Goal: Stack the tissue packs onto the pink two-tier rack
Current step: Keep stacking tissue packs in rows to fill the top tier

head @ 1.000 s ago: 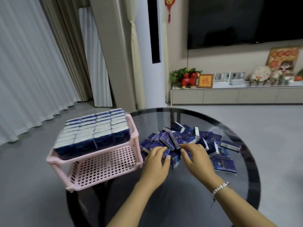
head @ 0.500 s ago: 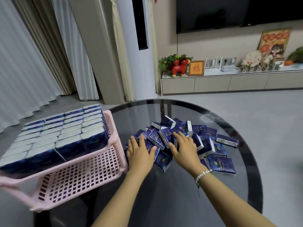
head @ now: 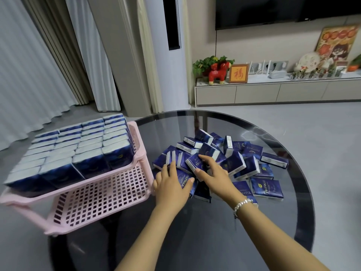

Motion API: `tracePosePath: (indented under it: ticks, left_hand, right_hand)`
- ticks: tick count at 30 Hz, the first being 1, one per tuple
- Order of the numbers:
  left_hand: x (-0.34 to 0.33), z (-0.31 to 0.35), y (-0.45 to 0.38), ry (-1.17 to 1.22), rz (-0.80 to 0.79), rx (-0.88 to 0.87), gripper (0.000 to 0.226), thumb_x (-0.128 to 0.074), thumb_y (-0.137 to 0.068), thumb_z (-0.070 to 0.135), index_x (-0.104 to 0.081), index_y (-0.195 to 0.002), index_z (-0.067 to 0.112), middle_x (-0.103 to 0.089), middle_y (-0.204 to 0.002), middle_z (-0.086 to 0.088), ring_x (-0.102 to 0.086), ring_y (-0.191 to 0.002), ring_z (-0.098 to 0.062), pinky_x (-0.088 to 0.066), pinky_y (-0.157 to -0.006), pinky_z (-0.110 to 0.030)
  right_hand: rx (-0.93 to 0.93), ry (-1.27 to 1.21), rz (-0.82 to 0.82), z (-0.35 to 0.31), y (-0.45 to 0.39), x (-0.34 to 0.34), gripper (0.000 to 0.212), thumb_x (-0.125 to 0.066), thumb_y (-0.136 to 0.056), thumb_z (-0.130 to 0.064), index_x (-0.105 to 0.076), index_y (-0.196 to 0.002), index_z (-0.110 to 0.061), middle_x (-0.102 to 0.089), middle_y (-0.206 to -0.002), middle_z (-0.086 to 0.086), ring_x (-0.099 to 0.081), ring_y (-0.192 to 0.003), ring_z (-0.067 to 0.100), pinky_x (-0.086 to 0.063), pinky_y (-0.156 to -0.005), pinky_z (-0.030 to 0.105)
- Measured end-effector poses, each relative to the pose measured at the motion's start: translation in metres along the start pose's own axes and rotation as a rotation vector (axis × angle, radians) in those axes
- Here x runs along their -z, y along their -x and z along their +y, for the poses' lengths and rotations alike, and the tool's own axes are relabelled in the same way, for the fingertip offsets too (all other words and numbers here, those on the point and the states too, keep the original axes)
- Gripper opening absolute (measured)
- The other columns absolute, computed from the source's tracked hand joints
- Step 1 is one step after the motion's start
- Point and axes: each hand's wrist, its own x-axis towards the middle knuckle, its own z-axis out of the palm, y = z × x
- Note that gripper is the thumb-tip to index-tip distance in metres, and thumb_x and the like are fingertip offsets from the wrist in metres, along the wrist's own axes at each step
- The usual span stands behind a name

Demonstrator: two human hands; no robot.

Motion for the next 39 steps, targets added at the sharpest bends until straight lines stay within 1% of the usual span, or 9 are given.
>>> tracePosePath:
  ticks: [5,8,15,19,21,26,32,35,39]
  left_hand:
    - [-0.007,-0.003,0.040,0.084,-0.034,0.069,0.070,-0.040,-0.093,0.056,-0.015,-0.151,0.025,-0.016,-0.157,-0.006,-0.012,-0.143,-0.026,-0.013,-0.115,-0.042]
    - [-0.006,-0.010,0.059,0.161,0.013,0.107,0.068,-0.047,-0.090,0.055,-0.027,-0.146,0.024,-0.027,-0.150,-0.004,-0.020,-0.137,-0.025,-0.021,-0.112,-0.038]
    - [0.006,-0.031,0.088,0.420,0.083,0.197,0.051,-0.077,-0.075,0.035,-0.049,-0.111,0.015,-0.047,-0.115,-0.005,-0.043,-0.113,-0.026,-0.035,-0.092,-0.032]
    - [0.015,-0.044,0.095,0.694,0.119,0.307,0.028,-0.071,-0.083,0.024,-0.049,-0.097,0.014,-0.053,-0.110,-0.006,-0.050,-0.097,-0.019,-0.032,-0.075,-0.022]
    - [0.016,-0.049,0.096,0.803,0.122,0.336,0.021,-0.066,-0.088,0.019,-0.054,-0.103,0.013,-0.057,-0.113,-0.006,-0.051,-0.094,-0.014,-0.034,-0.076,-0.018]
    - [0.016,-0.049,0.099,1.018,0.094,0.388,0.032,-0.057,-0.093,0.012,-0.058,-0.125,0.012,-0.059,-0.121,0.000,-0.055,-0.108,-0.015,-0.043,-0.091,-0.027]
    - [0.022,-0.054,0.098,1.195,0.147,0.390,0.036,-0.063,-0.089,0.008,-0.059,-0.125,0.014,-0.061,-0.118,0.003,-0.056,-0.105,-0.011,-0.041,-0.089,-0.024]
    - [0.022,-0.054,0.098,1.209,0.118,0.375,0.035,-0.064,-0.089,0.013,-0.059,-0.123,0.021,-0.059,-0.122,0.006,-0.055,-0.112,-0.013,-0.043,-0.098,-0.030]
    - [0.024,-0.052,0.098,1.207,0.028,0.382,0.022,-0.059,-0.093,0.026,-0.060,-0.115,0.028,-0.059,-0.123,0.005,-0.056,-0.113,-0.017,-0.045,-0.100,-0.039]
  right_hand:
    - [0.059,-0.020,-0.037,0.005,0.025,-0.004,0.045,-0.055,-0.089,-0.042,-0.043,-0.132,-0.038,-0.051,-0.117,-0.019,-0.045,-0.120,0.009,-0.028,-0.110,0.044]
    - [0.100,0.001,-0.066,0.005,0.039,-0.006,0.046,-0.058,-0.087,-0.044,-0.045,-0.131,-0.041,-0.053,-0.122,-0.020,-0.047,-0.119,0.007,-0.031,-0.109,0.042]
    - [0.114,0.092,-0.109,0.005,0.063,-0.013,0.048,-0.062,-0.086,-0.029,-0.048,-0.130,-0.038,-0.055,-0.126,-0.009,-0.045,-0.121,0.013,-0.033,-0.108,0.040]
    - [0.054,0.132,-0.117,-0.002,0.073,-0.013,0.058,-0.062,-0.087,-0.029,-0.038,-0.139,-0.025,-0.045,-0.139,-0.003,-0.038,-0.130,0.016,-0.033,-0.110,0.036]
    - [0.033,0.261,-0.118,-0.006,0.073,-0.015,0.063,-0.062,-0.087,-0.034,-0.034,-0.142,-0.019,-0.042,-0.141,0.001,-0.034,-0.132,0.018,-0.030,-0.110,0.035]
    - [-0.002,0.448,-0.102,-0.020,0.071,-0.019,0.052,-0.065,-0.083,-0.039,-0.045,-0.128,-0.023,-0.050,-0.129,0.002,-0.041,-0.123,0.023,-0.028,-0.101,0.035]
    - [-0.026,0.070,0.032,-0.023,0.076,-0.013,0.032,-0.070,-0.082,-0.027,-0.059,-0.111,-0.034,-0.058,-0.111,-0.005,-0.056,-0.103,0.015,-0.044,-0.096,0.035]
    - [-0.008,-0.151,0.077,-0.034,0.081,-0.005,0.036,-0.065,-0.086,-0.018,-0.056,-0.119,-0.025,-0.060,-0.103,-0.006,-0.058,-0.091,0.006,-0.048,-0.081,0.024]
    - [-0.041,-0.392,0.198,-0.039,0.086,-0.005,0.023,-0.062,-0.088,-0.016,-0.054,-0.110,-0.017,-0.066,-0.093,-0.002,-0.064,-0.090,0.013,-0.050,-0.077,0.020]
